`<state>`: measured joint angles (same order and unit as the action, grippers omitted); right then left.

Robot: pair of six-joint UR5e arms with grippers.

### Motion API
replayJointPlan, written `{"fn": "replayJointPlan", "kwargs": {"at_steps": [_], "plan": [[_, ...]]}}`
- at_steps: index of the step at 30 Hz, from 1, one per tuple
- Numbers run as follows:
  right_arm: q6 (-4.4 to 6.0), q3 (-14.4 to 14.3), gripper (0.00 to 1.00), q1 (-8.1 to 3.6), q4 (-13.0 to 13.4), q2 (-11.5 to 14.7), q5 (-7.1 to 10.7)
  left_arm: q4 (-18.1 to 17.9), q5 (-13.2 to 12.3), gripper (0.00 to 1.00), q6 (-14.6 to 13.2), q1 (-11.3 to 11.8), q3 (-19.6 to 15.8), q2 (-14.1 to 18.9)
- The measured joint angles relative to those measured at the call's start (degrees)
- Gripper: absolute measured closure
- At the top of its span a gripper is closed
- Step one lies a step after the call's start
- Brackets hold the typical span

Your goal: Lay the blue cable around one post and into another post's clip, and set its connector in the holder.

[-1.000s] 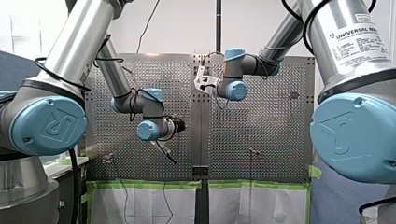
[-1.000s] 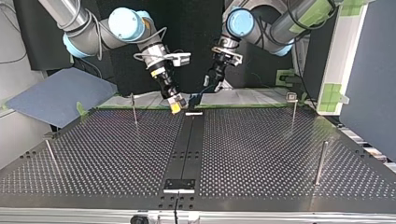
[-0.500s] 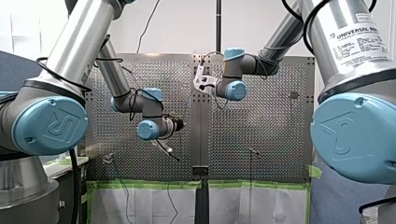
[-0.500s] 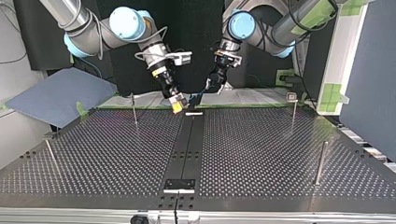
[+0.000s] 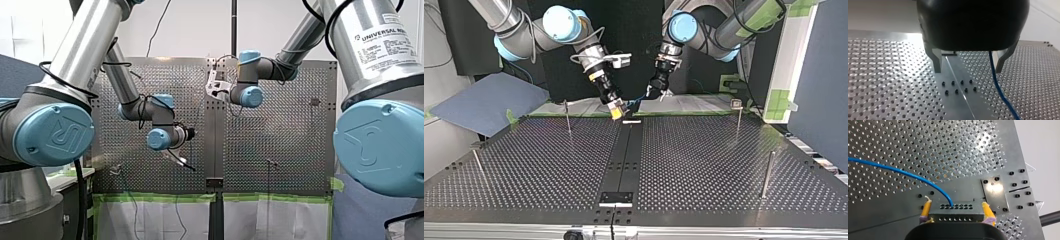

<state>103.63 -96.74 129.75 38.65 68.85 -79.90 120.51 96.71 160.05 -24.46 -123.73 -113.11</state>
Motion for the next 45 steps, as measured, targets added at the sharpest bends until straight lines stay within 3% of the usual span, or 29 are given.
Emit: {"fn": "replayJointPlan", "kwargs": {"at_steps": [1, 3, 4, 6, 8, 12, 16, 18, 19, 21, 24, 37, 45], "plan": [[-0.01, 0.0, 1.0, 0.02, -0.06, 0.0, 0.0, 0.13, 0.16, 0.17, 0.47, 0.0, 0.0, 0.0], [-0.04, 0.0, 1.0, 0.06, -0.23, 0.01, 0.0, 0.27, 0.39, 0.32, 1.53, 0.0, 0.0, 0.03], [-0.05, 0.0, 1.0, 0.07, -0.3, 0.01, 0.0, 0.3, 0.42, 0.32, 1.89, 0.0, 0.0, 0.03], [-0.05, 0.0, 1.0, 0.09, -0.41, 0.01, 0.0, 0.3, 0.31, 0.45, 2.36, 0.0, 0.0, 0.04], [-0.02, 0.0, 1.0, 0.1, -0.46, 0.02, 0.0, 0.38, 0.15, 0.5, 2.53, 0.0, 0.0, 0.02], [0.16, -0.01, 1.0, 0.11, -0.49, 0.02, 0.0, 0.49, 0.0, 0.65, 2.61, 0.0, 0.0, 0.04], [0.28, -0.01, 1.0, 0.09, -0.53, 0.02, -0.01, 0.51, -0.01, 0.67, 2.53, 0.0, 0.0, 0.03], [0.34, 0.0, 1.0, 0.05, -0.56, 0.03, -0.09, 0.53, -0.01, 0.78, 2.35, 0.0, 0.0, 0.04], [0.39, 0.0, 1.0, 0.01, -0.56, 0.05, -0.13, 0.56, 0.02, 0.78, 2.26, 0.0, 0.0, 0.04], [0.47, 0.0, 1.0, -0.07, -0.57, 0.06, -0.2, 0.75, 0.27, 0.91, 1.92, 0.05, 0.0, 0.04], [0.52, 0.0, 1.0, -0.13, -0.58, 0.07, -0.24, 1.25, 1.08, 0.99, 0.88, 0.17, 0.0, 0.05], [0.54, 0.0, 1.0, -0.37, -0.89, 0.07, -0.26, 1.77, 2.4, 0.99, -3.39, 0.46, 0.0, 0.13], [0.55, 0.0, 1.0, -0.53, -0.95, 0.1, -0.28, 4.51, 5.56, 0.99, -6.82, 0.59, 0.0, 2.31]]}}
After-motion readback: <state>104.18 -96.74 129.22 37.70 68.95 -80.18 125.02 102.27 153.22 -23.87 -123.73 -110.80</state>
